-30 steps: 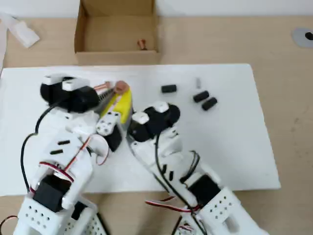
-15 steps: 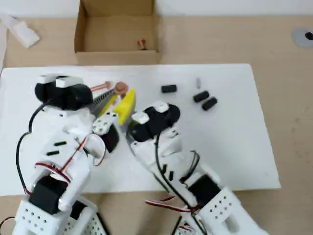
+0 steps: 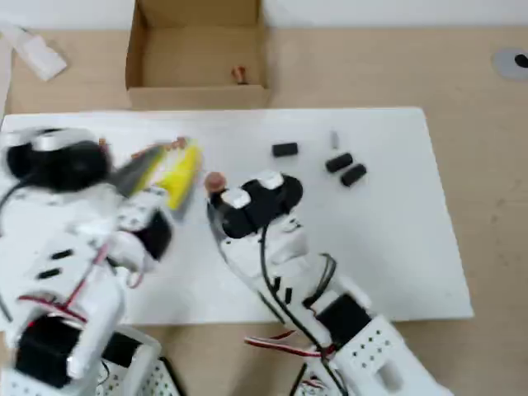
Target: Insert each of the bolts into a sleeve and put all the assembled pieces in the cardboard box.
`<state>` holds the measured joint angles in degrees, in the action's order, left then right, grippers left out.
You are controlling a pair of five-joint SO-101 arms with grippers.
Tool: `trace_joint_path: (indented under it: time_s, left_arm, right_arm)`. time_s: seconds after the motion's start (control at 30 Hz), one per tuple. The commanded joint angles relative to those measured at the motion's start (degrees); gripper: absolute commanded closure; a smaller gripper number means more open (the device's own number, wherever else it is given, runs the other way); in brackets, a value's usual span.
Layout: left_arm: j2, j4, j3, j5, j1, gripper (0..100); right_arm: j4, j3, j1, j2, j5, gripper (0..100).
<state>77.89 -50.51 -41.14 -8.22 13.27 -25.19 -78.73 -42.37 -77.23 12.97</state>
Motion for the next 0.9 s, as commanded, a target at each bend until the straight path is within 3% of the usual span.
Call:
trace_joint_path:
  time_s: [0.0, 0.1, 0.3, 0.47, 0.87]
  left_arm:
    - [-0.75, 2.37, 3.16, 0.70, -11.78, 97]
    - [-2.24, 2.37, 1.67, 4.31, -17.41, 100]
    - [-8.66, 2.64, -0.26, 4.92, -24.00, 100]
    - [-13.41, 2.37, -0.26, 5.19, -26.99, 100]
    - [-15.08, 2.29, -2.37, 13.54, -30.42, 100]
  right_arm:
    - [0.09, 9.19, 5.93, 3.74, 0.62, 99.0]
    - [-2.20, 19.12, 9.01, 13.32, 0.70, 99.0]
    - [-2.90, 42.15, 12.88, 36.97, 0.35, 99.0]
    - [-4.75, 63.43, 15.43, 56.66, 0.35, 99.0]
    - [-15.30, 121.63, 20.62, 106.95, 0.18, 99.0]
